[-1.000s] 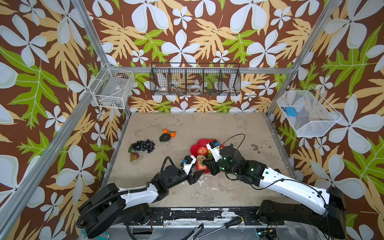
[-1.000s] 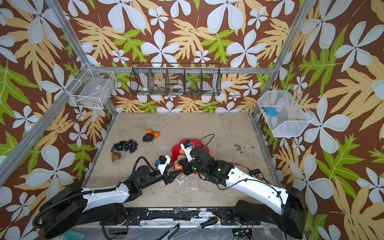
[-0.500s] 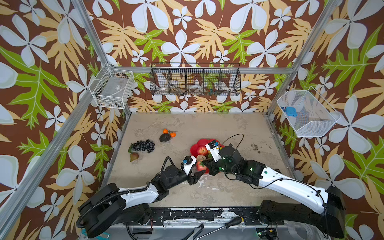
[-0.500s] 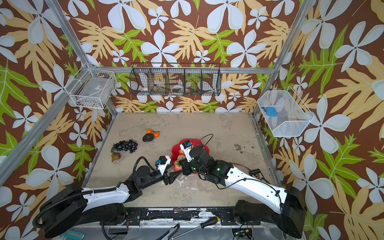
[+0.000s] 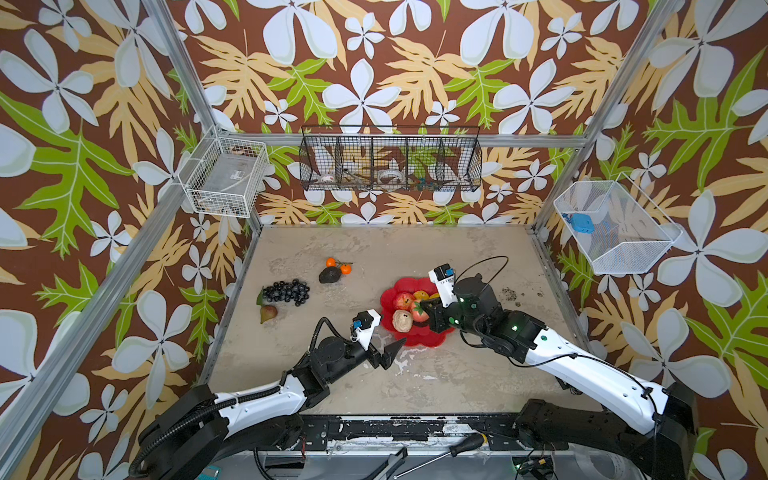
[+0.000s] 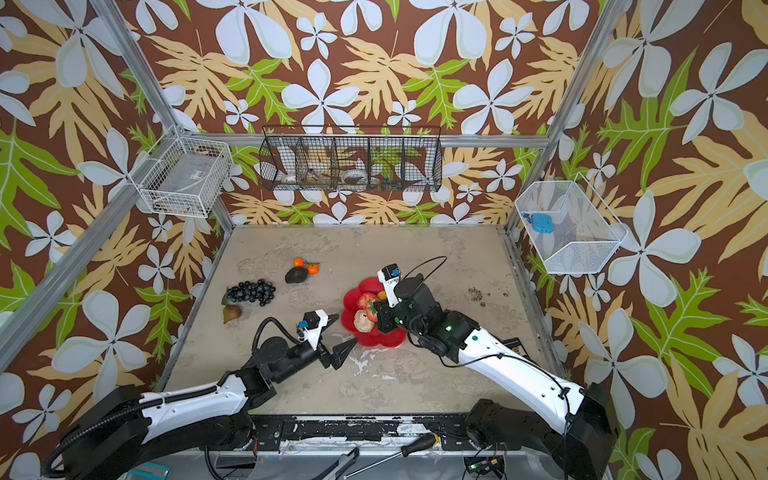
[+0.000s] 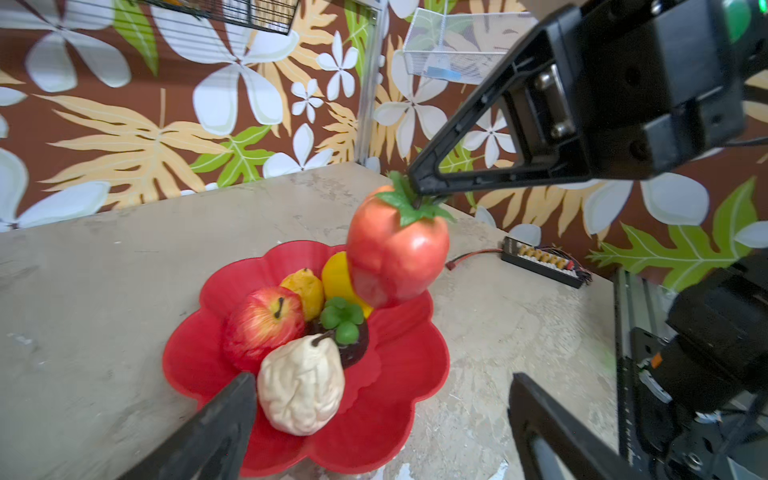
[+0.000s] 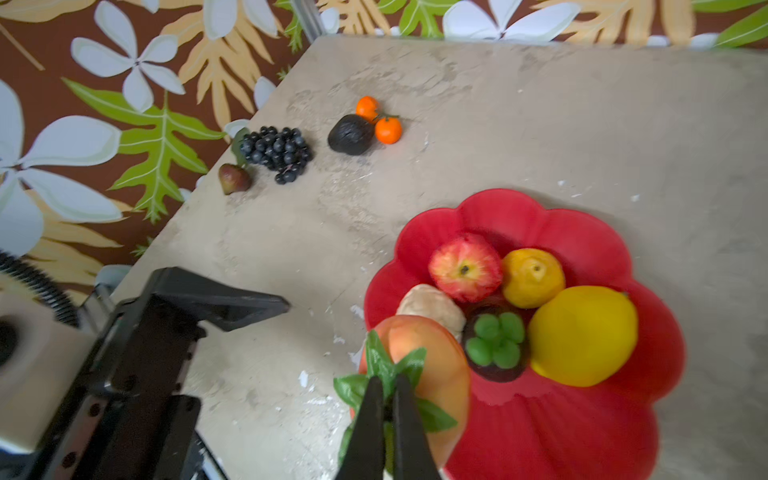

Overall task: Place and organize the fake fruits in the fruit bowl
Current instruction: 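Carry the strawberry over the plate with the right gripper while the left gripper withdraws, then lower the strawberry into the plate beside the mangosteen and open the right gripper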

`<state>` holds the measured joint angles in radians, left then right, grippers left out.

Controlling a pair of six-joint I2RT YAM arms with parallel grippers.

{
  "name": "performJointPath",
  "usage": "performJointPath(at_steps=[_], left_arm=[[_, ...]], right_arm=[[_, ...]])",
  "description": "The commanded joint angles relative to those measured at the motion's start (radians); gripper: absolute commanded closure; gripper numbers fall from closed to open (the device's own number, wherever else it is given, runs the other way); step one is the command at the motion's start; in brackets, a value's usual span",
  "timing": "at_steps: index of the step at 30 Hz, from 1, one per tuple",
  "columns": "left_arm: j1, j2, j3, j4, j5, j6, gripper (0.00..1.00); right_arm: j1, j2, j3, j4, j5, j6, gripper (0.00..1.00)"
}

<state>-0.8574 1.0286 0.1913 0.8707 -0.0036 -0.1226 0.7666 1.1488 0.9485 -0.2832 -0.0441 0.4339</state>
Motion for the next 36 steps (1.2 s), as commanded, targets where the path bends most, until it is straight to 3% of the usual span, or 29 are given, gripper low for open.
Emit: performJointPath(at_steps=[1, 6, 10, 36], left_arm=[[0.001, -0.041, -0.017, 0.008, -0.184, 0.005, 0.05], [0.001, -0.098, -0.038, -0.011, -0.356, -0.001, 0.05], [0.001, -0.115, -0.040, -0.028, -0.426, -0.005, 0.05], [0.001, -0.103, -0.033, -0.036, -0.449, -0.005, 0.04]], right_arm=[[-0.046, 0.008, 0.007, -0.010, 0.034, -0.048, 1.00], [-0.107, 0.038, 0.001, -0.014, 0.039, -0.060, 1.00], [-0.129, 0.059, -0.018, -0.029, 0.052, -0.059, 1.00], [-0.180, 0.174, -0.176, 0.088, 0.012, 0.019, 1.00]])
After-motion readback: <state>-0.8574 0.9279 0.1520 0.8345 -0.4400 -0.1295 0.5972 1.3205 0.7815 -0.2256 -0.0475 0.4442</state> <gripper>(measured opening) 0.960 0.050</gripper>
